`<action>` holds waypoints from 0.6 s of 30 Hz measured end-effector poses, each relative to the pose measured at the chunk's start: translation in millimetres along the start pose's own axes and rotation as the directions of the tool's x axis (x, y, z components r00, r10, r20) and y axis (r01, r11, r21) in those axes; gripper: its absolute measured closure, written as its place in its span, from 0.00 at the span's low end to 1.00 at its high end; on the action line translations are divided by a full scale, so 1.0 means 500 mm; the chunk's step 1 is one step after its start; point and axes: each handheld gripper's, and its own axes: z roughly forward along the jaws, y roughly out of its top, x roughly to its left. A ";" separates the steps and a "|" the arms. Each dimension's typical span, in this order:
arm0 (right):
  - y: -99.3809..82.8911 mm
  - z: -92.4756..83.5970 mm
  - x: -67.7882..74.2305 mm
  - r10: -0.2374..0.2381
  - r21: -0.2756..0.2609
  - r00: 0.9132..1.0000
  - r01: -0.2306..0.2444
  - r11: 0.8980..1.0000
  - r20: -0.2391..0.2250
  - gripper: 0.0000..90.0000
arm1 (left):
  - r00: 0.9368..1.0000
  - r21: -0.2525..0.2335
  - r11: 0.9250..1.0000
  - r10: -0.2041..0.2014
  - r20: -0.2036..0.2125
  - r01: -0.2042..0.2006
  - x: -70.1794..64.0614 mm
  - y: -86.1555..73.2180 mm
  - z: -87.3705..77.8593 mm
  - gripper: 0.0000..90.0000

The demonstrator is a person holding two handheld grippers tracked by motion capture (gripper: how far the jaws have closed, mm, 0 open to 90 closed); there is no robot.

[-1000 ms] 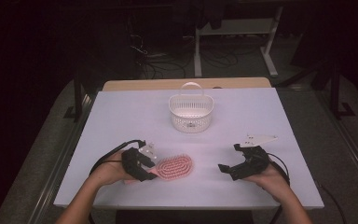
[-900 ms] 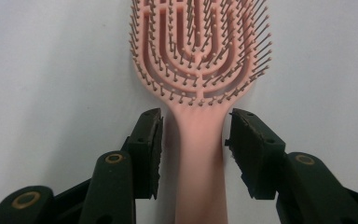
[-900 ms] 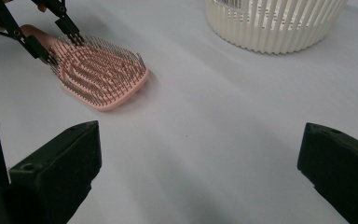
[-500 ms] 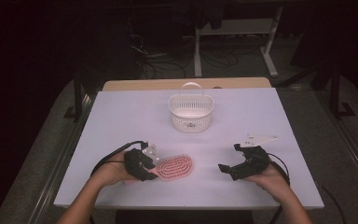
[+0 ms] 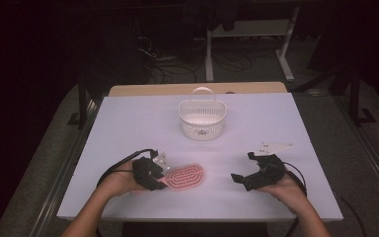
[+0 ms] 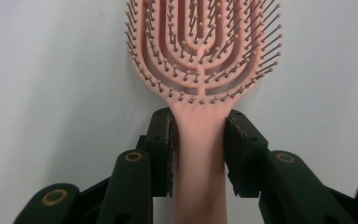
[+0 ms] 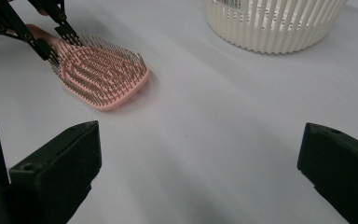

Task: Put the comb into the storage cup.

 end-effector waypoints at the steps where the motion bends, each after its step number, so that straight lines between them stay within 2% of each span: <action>1: 0.000 0.000 0.000 0.000 0.000 1.000 0.000 1.000 -0.001 0.00 | 1.000 -0.001 1.000 0.001 0.001 -0.001 0.000 0.000 0.000 0.75; 18: 0.000 0.000 -0.002 -0.001 0.001 1.000 0.001 1.000 -0.002 0.00 | 1.000 -0.013 1.000 0.011 0.010 -0.011 0.004 -0.004 0.000 0.78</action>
